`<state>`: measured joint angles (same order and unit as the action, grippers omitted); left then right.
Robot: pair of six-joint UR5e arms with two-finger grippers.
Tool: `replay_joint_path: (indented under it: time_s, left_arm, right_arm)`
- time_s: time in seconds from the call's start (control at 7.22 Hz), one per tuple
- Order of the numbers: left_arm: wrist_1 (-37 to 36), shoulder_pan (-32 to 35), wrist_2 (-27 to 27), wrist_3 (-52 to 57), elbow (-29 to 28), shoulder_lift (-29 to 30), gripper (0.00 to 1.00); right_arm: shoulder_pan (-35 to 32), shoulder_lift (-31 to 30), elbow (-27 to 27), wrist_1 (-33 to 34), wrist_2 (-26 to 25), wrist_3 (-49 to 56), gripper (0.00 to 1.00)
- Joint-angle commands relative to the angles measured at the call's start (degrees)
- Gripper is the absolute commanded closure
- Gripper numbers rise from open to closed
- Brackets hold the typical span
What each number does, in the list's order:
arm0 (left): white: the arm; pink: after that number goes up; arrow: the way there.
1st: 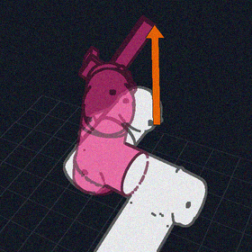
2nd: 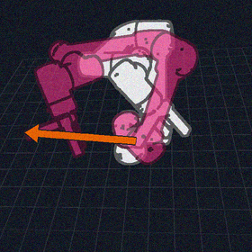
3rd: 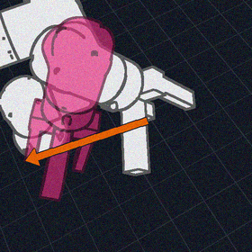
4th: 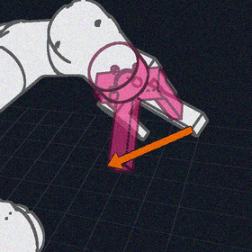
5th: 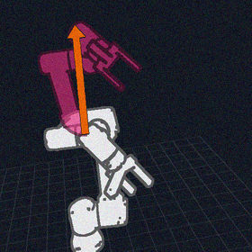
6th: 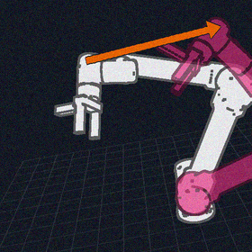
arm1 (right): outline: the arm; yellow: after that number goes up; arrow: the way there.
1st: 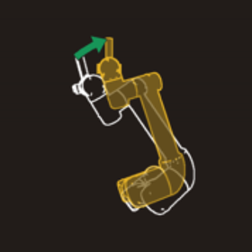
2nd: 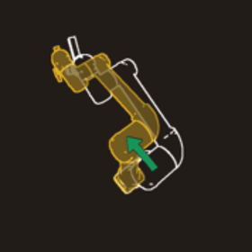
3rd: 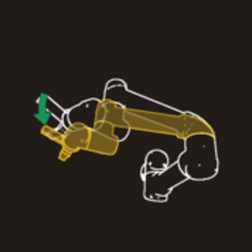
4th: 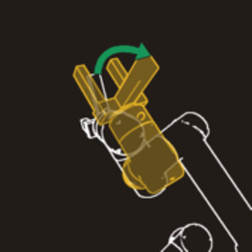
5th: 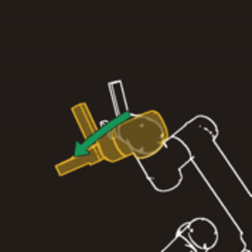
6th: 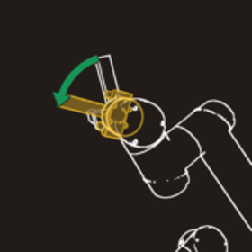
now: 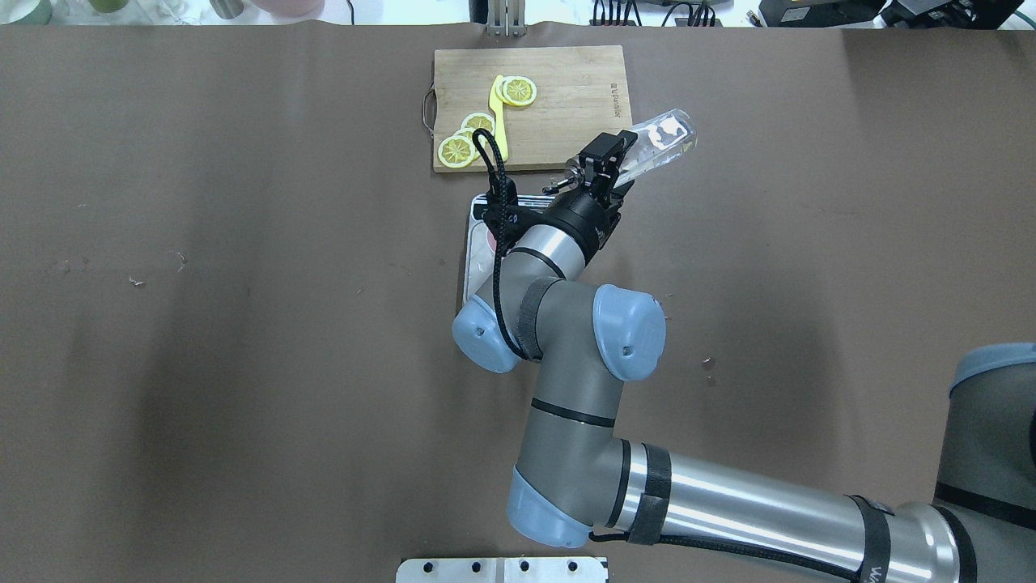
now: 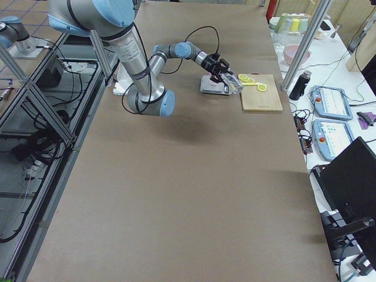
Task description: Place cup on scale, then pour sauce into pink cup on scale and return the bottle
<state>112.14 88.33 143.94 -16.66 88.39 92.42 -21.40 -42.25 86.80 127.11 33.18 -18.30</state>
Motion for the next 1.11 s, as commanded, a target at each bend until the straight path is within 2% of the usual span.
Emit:
replay_joint_path:
  time_s: [0.0, 0.97]
  left_arm:
    - [0.0, 0.0, 0.0, -0.2, 0.0, 0.0, 0.03]
    - [-0.1, -0.1, 0.0, -0.2, -0.4, 0.0, 0.03]
  right_arm:
    - [0.5, 0.1, -0.1, 0.7, -0.2, -0.1, 1.0]
    - [2.1, 0.5, -0.1, 6.1, -3.2, -3.6, 1.0]
